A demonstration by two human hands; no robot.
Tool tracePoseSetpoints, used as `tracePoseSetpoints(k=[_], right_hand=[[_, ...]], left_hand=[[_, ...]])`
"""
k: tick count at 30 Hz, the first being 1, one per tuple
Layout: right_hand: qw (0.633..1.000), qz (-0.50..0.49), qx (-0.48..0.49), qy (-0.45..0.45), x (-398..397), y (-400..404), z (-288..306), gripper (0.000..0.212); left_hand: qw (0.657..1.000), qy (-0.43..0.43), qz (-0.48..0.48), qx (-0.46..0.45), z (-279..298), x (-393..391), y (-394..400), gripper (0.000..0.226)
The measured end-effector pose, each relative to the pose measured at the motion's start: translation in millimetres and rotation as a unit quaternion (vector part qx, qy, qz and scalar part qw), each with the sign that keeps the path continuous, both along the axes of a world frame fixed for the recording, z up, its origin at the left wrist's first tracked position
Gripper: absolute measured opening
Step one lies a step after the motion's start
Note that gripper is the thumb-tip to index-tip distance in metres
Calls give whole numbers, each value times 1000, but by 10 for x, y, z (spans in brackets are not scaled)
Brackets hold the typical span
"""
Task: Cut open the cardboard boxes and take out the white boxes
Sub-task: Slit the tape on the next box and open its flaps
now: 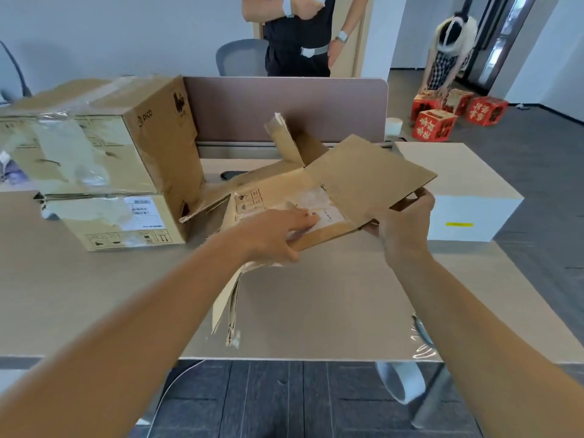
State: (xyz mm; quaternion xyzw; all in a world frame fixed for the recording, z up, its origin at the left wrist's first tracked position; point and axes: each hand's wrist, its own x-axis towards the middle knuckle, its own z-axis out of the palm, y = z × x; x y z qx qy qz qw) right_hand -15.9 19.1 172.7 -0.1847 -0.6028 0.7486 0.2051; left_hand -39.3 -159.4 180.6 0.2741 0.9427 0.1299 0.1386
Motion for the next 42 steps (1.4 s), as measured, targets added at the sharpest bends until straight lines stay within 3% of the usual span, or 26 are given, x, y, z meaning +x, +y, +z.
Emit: tracePoseSetpoints(k=[5,9,12,15,18,22,27,38,42], right_hand=[[998,-35,-20,-50,147,169,-270,52],[995,-40,8,-89,214,408,-444,64],[977,14,125,-173,244,507,-576,52],[929,100,241,-262,265,483,-724,37],[819,173,431,-337,197,426,-888,50],[749,210,562,-281,-34,277,-1029,57],[668,278,658,-206,-400,-31,-1108,60],[586,374,686,-217,-1610,-451,-1791,61],[554,386,703,-224,-1809,-567,-2131,69]], left_hand=[[1000,16,-25,6,-503,271,128,73],[995,45,-54,-76,-875,308,156,80],[984,75,-85,-139,-1069,244,87,77],[972,66,-77,-212,-1253,246,-13,81],[977,17,-1,-212,-1344,241,-123,91],[984,-1,83,-157,-1275,88,-211,88],[981,-10,149,-124,-1279,-213,-340,82],[974,-34,199,-102,-1940,-1285,-545,68],[968,-16,188,-164,-2255,-1469,-545,73]])
